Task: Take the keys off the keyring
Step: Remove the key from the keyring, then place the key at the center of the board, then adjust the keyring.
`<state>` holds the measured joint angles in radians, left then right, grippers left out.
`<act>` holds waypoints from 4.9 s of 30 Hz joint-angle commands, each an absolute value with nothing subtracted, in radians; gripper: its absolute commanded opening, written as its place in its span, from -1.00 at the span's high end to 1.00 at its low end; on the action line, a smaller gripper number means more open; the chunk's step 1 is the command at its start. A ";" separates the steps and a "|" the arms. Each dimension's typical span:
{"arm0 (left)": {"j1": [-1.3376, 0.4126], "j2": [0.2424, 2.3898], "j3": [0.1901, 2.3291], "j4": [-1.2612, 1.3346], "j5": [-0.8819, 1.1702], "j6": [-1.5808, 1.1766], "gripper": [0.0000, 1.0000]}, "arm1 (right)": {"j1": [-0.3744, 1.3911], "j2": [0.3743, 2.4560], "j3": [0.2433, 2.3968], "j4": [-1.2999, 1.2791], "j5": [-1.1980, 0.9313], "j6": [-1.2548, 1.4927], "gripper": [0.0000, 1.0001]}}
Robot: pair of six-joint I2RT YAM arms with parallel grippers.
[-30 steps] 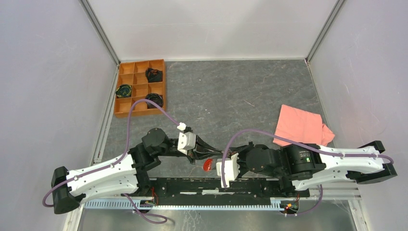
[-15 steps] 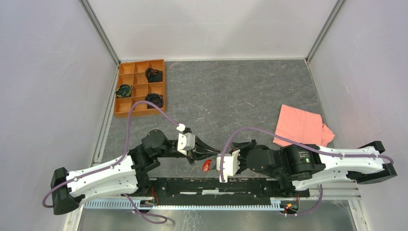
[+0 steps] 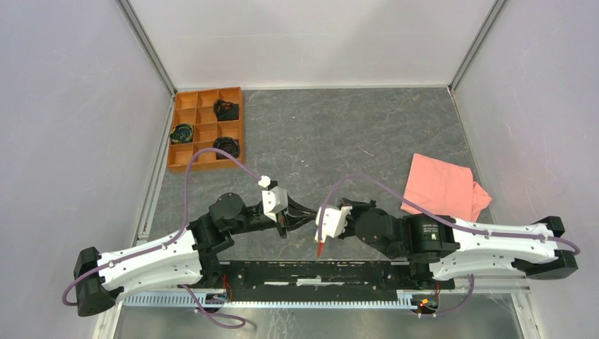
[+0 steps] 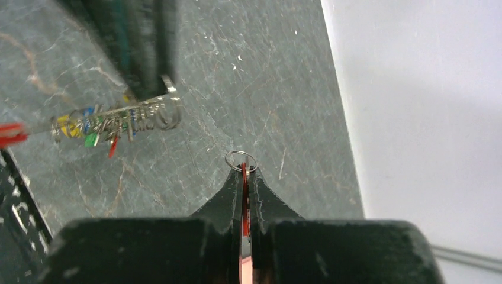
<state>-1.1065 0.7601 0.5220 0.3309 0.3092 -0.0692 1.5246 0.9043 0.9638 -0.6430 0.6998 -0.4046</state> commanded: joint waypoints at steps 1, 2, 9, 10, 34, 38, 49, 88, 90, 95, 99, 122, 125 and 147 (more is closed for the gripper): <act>-1.110 0.737 0.534 0.359 0.183 -0.137 0.96 | 1.379 0.909 0.893 -0.465 0.608 -0.326 1.00; -1.110 0.736 0.538 0.347 0.157 -0.145 0.96 | 1.343 0.913 0.873 -0.435 0.591 -0.312 1.00; -1.110 0.711 0.549 0.252 0.006 -0.211 0.97 | 1.075 0.951 0.779 -0.245 0.426 -0.217 1.00; -1.111 0.708 0.548 0.238 -0.041 -0.222 0.96 | 1.025 0.959 0.767 -0.216 0.389 -0.201 1.00; -1.107 0.696 0.606 0.026 -0.308 -0.299 0.96 | 0.503 1.380 0.613 0.265 0.156 0.081 1.00; -1.107 0.702 0.610 0.016 -0.300 -0.290 0.96 | 0.491 1.426 0.627 0.267 0.165 0.081 1.00; -1.105 0.706 0.606 0.008 -0.273 -0.302 0.97 | 0.482 1.484 0.628 0.258 0.181 0.077 0.76; -1.106 0.707 0.578 0.049 -0.281 -0.337 0.96 | 0.506 0.949 0.578 0.101 -0.231 0.008 -0.20; -1.105 0.700 0.576 0.060 -0.276 -0.336 0.97 | 0.534 0.913 0.570 0.096 -0.260 0.007 -0.18; -1.106 0.679 0.565 0.096 -0.229 -0.317 0.96 | 0.630 0.821 0.555 0.069 -0.271 -0.044 -0.17; -1.106 0.659 0.557 0.129 -0.173 -0.293 0.96 | 0.682 0.753 0.546 0.039 -0.280 -0.057 -0.16; -1.106 0.753 0.649 0.101 -0.103 -0.249 0.96 | 0.770 0.629 0.589 -0.037 -0.487 -0.080 -0.09; -1.106 0.780 0.647 0.111 -0.130 -0.258 0.96 | 0.770 0.681 0.640 -0.103 -0.447 -0.055 -0.09; -1.106 0.940 0.641 0.214 -0.155 -0.326 0.96 | 0.813 0.931 0.759 -0.237 -0.315 0.225 0.01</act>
